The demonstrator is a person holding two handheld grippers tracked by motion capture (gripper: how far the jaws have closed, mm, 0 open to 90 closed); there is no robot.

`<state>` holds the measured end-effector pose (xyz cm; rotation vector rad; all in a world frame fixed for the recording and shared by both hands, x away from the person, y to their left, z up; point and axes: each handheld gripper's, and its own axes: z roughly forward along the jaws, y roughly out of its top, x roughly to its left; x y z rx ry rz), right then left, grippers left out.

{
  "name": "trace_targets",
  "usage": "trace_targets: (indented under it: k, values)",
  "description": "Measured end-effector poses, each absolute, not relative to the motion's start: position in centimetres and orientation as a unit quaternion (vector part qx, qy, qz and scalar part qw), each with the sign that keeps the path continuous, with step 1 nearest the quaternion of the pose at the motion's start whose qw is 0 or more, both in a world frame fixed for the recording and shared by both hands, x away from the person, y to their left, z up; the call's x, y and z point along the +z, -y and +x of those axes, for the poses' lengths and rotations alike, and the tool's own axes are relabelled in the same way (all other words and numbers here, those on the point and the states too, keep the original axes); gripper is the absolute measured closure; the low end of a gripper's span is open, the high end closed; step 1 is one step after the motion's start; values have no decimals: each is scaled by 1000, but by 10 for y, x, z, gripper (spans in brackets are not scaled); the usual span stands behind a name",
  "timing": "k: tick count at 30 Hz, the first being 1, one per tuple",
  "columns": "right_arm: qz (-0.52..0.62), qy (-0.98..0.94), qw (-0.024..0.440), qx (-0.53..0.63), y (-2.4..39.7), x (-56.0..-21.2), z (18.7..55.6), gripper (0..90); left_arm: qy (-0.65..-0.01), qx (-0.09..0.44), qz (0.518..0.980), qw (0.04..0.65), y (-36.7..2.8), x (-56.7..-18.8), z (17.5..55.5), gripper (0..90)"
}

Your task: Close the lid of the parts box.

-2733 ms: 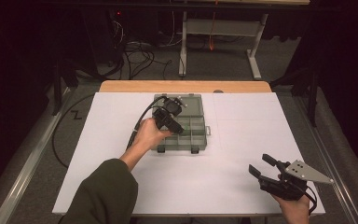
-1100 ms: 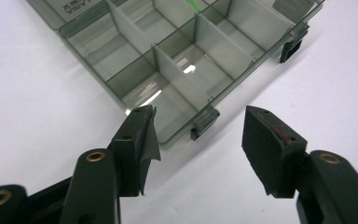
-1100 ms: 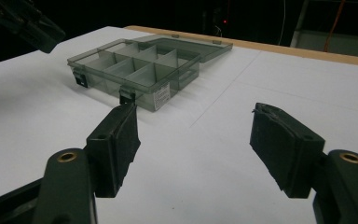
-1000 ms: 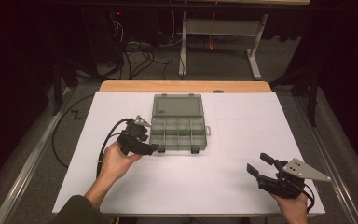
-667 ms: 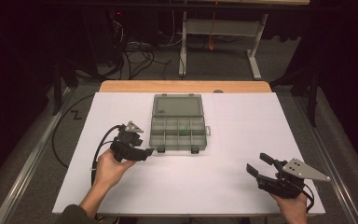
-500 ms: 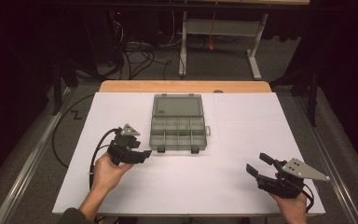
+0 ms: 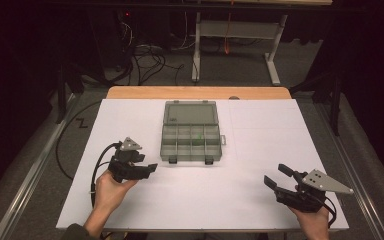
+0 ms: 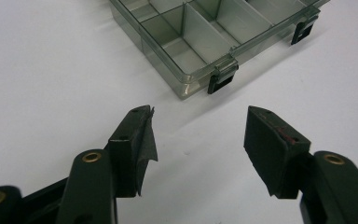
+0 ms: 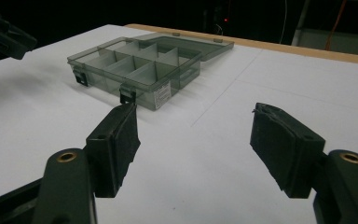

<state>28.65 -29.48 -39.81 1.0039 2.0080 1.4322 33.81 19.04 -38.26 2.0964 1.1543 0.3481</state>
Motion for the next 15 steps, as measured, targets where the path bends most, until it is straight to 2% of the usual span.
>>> trace_targets:
  k: [15]
  values:
    - [347,-747,241,513,273,-389,301,335,-443,123,804,377,-188,-383,348,419]
